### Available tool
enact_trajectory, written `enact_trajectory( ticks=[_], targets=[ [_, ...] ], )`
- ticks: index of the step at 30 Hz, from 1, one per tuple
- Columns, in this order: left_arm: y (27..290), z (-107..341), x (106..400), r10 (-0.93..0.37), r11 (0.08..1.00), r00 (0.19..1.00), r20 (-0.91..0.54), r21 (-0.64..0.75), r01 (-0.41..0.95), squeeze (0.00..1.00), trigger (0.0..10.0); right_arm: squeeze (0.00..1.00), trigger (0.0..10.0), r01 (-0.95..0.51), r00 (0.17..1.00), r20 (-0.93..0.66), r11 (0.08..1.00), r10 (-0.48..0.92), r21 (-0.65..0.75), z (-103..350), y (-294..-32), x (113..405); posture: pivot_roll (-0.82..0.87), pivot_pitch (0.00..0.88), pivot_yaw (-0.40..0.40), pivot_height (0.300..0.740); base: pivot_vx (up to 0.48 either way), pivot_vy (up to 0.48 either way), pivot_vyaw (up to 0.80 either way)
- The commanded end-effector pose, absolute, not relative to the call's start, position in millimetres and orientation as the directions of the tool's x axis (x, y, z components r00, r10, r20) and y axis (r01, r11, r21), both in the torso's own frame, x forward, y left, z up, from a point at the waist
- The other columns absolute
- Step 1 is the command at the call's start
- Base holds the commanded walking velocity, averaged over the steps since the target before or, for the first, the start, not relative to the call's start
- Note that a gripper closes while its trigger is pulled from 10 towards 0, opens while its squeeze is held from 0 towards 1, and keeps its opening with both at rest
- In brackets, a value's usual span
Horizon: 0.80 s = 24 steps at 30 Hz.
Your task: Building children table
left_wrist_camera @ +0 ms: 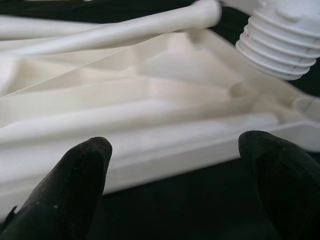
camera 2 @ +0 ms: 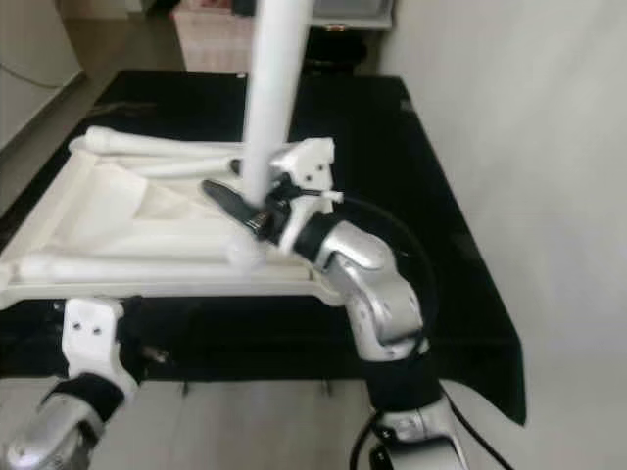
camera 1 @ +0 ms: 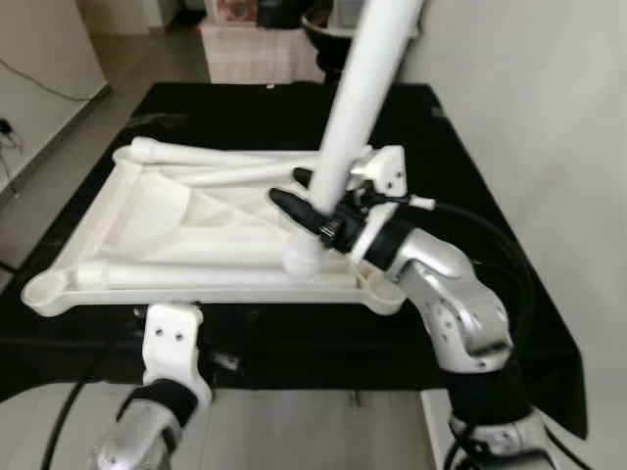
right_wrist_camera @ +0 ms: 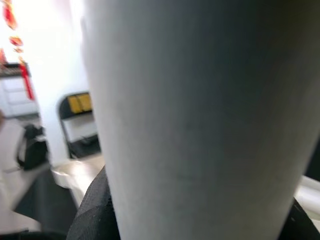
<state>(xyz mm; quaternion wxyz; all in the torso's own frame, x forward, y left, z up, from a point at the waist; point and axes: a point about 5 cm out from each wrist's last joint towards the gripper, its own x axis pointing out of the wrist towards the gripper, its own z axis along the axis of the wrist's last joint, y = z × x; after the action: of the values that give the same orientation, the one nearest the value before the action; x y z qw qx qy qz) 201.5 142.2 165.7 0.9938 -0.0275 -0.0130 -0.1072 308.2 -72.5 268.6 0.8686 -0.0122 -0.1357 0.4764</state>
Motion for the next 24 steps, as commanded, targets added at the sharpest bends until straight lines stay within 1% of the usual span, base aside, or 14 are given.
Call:
enact_trajectory(
  ticks=[1,3,5,7,8,12,13,15,18,19,20,22,23,24],
  targets=[
    [137.2,159.3,198.9,-0.246,0.968,0.969,0.001,-0.046,0.245,0.00,10.0,0.00,10.0,-0.832,0.492,0.224,0.530,0.842,-0.166,271.7,-76.9,305.9,0.00,0.154,-0.001,0.740,0.000,0.000,0.00],
    [131.9,154.3,195.4,-0.289,0.957,0.957,-0.036,0.001,0.289,0.00,10.0,0.00,10.0,-0.847,0.461,0.211,0.498,0.862,-0.184,273.6,-79.9,305.6,0.00,0.160,-0.001,0.740,0.000,0.000,0.00],
    [123.4,148.3,187.8,-0.367,0.927,0.927,-0.079,0.049,0.371,0.00,10.0,0.00,10.0,-0.877,0.395,0.186,0.429,0.900,-0.215,275.8,-83.6,304.2,0.00,0.166,-0.002,0.740,0.000,0.000,0.00],
    [120.3,146.2,184.6,-0.397,0.913,0.913,-0.094,0.061,0.403,0.00,10.0,0.00,10.0,-0.890,0.363,0.168,0.395,0.916,-0.229,276.0,-85.2,303.1,0.00,0.169,-0.001,0.740,0.000,0.000,0.00],
    [120.3,146.2,184.6,-0.397,0.913,0.913,-0.094,0.061,0.403,0.00,10.0,0.00,10.0,-0.890,0.363,0.168,0.395,0.916,-0.229,276.0,-85.2,303.1,0.00,0.169,-0.001,0.740,0.000,0.000,0.00],
    [109.1,144.5,168.5,-0.538,0.841,0.834,-0.123,-0.006,0.541,0.00,10.0,0.00,10.0,-0.934,0.238,0.120,0.261,0.964,-0.243,278.4,-98.2,298.6,0.00,0.200,0.000,0.740,0.000,0.000,0.00],
    [109.1,144.5,168.5,-0.538,0.841,0.834,-0.123,-0.006,0.541,0.00,10.0,0.00,10.0,-0.934,0.238,0.120,0.261,0.964,-0.243,278.4,-98.2,298.6,0.00,0.200,0.000,0.740,0.000,0.000,0.00],
    [106.1,144.8,157.0,-0.593,0.804,0.794,-0.136,-0.038,0.594,0.00,10.0,0.00,10.0,-0.968,0.125,0.117,0.147,0.985,-0.201,283.3,-108.4,294.8,0.00,0.232,0.007,0.740,0.000,0.000,0.00],
    [105.7,145.8,153.5,-0.602,0.797,0.787,-0.136,-0.044,0.602,0.00,10.0,0.00,10.0,-0.976,0.083,0.117,0.104,0.990,-0.189,285.5,-112.0,292.9,0.00,0.240,0.008,0.740,0.000,0.000,0.00],
    [109.2,151.2,151.1,-0.544,0.836,0.831,-0.118,-0.001,0.548,0.00,10.0,0.00,10.0,-0.986,0.024,0.095,0.040,0.995,-0.161,284.9,-118.2,292.2,0.01,0.292,0.014,0.740,0.000,0.000,0.00],
    [109.2,151.2,151.1,-0.544,0.836,0.831,-0.118,-0.001,0.548,0.00,10.0,0.00,10.0,-0.986,0.024,0.095,0.040,0.995,-0.161,284.9,-118.2,292.2,0.01,0.292,0.014,0.740,0.000,0.000,0.00],
    [116.9,155.0,152.4,-0.429,0.894,0.897,-0.106,0.089,0.439,0.00,10.0,0.00,10.0,-0.990,-0.043,0.076,-0.033,0.996,-0.136,280.6,-121.1,290.1,0.03,0.327,0.021,0.740,0.000,0.000,0.00],
    [116.9,155.0,152.4,-0.429,0.894,0.897,-0.106,0.089,0.439,0.00,10.0,0.00,10.0,-0.990,-0.043,0.076,-0.033,0.996,-0.136,280.6,-121.1,290.1,0.03,0.327,0.021,0.740,0.000,0.000,0.00],
    [122.9,157.4,153.2,-0.353,0.920,0.931,-0.095,0.146,0.363,0.00,10.0,0.00,10.0,-0.990,-0.063,0.068,-0.054,0.996,-0.133,277.9,-121.2,291.1,0.05,0.356,0.027,0.740,0.000,0.000,0.00]
  ],
)
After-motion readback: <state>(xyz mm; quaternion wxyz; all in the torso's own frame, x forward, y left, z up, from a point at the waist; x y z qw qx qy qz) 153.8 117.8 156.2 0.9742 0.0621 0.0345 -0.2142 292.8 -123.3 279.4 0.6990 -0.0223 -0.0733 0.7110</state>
